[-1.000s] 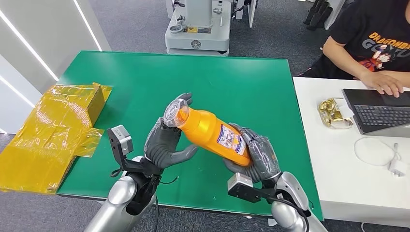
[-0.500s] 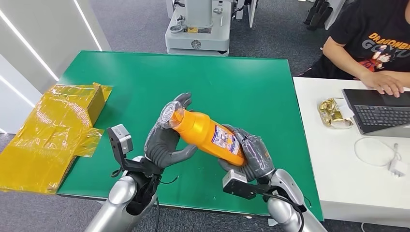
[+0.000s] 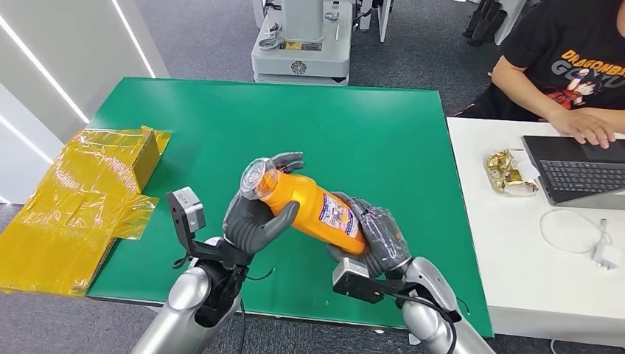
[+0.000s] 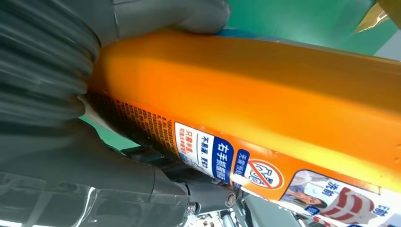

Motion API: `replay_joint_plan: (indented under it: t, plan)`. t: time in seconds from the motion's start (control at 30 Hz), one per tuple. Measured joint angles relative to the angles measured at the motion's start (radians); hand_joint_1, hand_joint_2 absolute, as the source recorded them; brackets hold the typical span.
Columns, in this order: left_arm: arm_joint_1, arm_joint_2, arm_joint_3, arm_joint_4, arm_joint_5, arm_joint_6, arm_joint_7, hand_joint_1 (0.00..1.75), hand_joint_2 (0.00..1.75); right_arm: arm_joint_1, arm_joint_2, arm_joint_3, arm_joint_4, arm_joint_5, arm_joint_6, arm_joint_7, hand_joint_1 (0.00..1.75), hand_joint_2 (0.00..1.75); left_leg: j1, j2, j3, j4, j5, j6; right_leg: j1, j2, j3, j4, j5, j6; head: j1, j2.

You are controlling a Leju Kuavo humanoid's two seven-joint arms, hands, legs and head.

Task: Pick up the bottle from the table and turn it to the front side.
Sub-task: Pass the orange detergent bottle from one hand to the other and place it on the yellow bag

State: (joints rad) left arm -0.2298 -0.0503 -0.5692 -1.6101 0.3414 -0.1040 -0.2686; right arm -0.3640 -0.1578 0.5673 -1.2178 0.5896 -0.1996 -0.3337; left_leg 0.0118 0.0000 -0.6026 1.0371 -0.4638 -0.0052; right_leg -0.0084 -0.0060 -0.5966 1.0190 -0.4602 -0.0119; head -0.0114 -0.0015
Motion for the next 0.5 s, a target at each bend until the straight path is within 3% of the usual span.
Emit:
replay_joint_plan:
  t: [0.5]
  plan:
    - [-0.017, -0.014, 0.000, 0.012, 0.004, -0.014, 0.001, 1.75, 1.75, 0.002, 0.007, 0.014, 0.006, -0.008, 0.014, -0.008, 1.75, 1.75, 0.000, 0.000, 0.000, 0.000, 0.000, 0.000, 0.000, 0.000, 0.000, 0.000, 0.000, 0.000, 0.000, 0.000]
